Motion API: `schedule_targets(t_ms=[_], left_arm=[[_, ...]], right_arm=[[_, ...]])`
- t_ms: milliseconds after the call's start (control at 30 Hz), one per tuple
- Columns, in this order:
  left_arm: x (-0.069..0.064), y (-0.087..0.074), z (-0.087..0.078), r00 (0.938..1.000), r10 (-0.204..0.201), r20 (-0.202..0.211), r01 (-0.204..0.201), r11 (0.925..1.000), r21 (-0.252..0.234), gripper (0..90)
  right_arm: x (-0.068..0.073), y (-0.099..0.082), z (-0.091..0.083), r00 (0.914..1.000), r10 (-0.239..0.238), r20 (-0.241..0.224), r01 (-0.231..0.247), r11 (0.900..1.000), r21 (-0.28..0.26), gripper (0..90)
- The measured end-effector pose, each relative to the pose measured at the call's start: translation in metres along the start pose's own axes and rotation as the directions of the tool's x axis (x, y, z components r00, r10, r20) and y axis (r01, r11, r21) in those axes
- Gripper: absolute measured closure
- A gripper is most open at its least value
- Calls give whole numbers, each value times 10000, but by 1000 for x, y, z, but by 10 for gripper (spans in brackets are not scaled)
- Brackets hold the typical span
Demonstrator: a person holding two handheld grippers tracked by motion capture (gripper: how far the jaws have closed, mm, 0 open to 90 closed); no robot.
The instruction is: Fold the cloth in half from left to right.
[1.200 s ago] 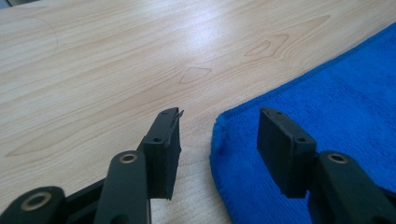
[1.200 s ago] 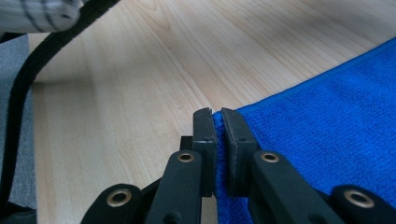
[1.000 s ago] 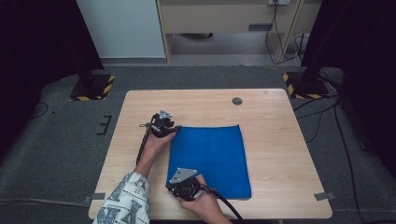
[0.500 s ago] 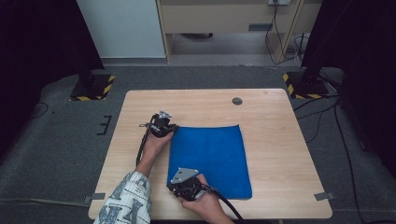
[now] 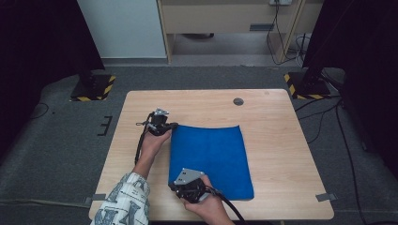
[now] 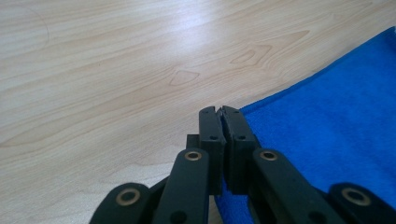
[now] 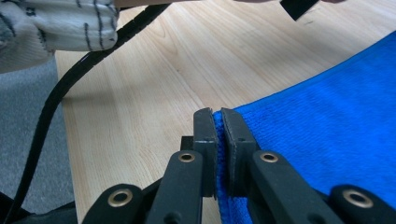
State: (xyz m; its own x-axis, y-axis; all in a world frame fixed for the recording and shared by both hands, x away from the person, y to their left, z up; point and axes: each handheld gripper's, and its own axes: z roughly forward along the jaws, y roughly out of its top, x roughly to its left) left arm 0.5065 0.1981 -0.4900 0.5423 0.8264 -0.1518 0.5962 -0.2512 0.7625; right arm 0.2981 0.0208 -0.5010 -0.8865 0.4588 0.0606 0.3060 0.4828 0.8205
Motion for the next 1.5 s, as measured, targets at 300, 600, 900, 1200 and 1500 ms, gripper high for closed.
schedule_targets(t_ms=[300,600,900,1200,1500], left_arm=[[-14,28,-23,9994,342,88,-338,9988,-368,873],[-10,35,-32,9996,293,-29,-293,9996,-13,875],[6,29,-35,9997,63,-256,-59,9998,192,876],[25,18,-47,9989,-164,-439,173,9997,195,877],[45,8,-64,9967,-541,-607,547,9985,88,875]], right_arm=[[1,10,-11,9995,247,216,-239,9991,-354,860],[11,25,-18,9994,135,334,-114,9980,-621,863],[15,30,-15,9986,191,487,-157,9974,-702,867],[26,39,-1,9990,153,413,-121,9970,-761,868],[38,57,19,9999,-2,120,11,9972,-745,864]])
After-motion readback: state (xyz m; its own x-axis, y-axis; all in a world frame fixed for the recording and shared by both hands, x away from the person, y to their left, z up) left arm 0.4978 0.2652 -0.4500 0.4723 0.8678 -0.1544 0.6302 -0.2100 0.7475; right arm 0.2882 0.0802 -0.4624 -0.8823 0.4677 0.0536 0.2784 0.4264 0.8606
